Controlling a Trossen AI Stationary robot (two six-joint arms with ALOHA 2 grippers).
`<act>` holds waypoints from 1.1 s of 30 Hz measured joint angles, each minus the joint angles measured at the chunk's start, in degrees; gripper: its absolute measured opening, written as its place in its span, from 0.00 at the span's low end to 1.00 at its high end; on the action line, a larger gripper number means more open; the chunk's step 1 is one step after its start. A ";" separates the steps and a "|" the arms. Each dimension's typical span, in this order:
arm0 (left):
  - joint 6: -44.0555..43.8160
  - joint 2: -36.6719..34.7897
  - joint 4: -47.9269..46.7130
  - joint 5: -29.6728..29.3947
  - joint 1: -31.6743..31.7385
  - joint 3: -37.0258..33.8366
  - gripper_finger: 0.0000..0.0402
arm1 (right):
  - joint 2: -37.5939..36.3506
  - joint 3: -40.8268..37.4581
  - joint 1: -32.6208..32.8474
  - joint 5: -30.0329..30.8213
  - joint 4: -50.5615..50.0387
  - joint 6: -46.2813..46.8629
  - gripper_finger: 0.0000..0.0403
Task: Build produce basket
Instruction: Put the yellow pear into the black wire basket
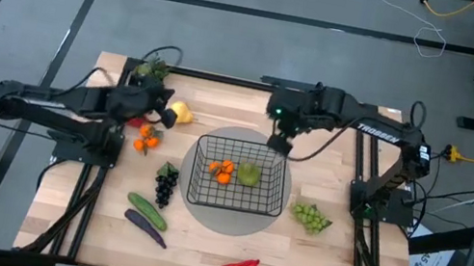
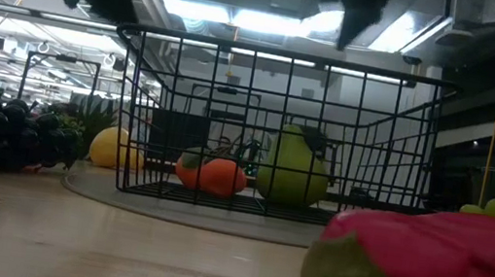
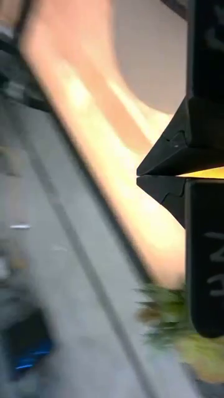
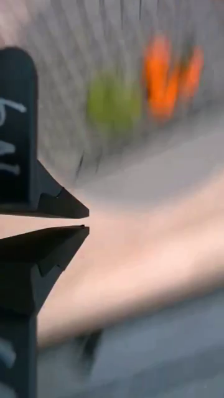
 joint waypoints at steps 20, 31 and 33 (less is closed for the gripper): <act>-10.62 32.88 -10.70 31.55 29.92 4.37 0.00 | -3.95 2.19 -3.06 17.46 -8.50 9.81 0.09; -3.38 37.72 27.28 52.29 26.09 4.52 0.00 | -3.96 2.19 -3.06 16.85 -8.49 10.05 0.09; -1.45 35.95 23.98 49.50 26.09 4.48 0.00 | -3.96 2.19 -3.06 15.11 -8.49 10.02 0.09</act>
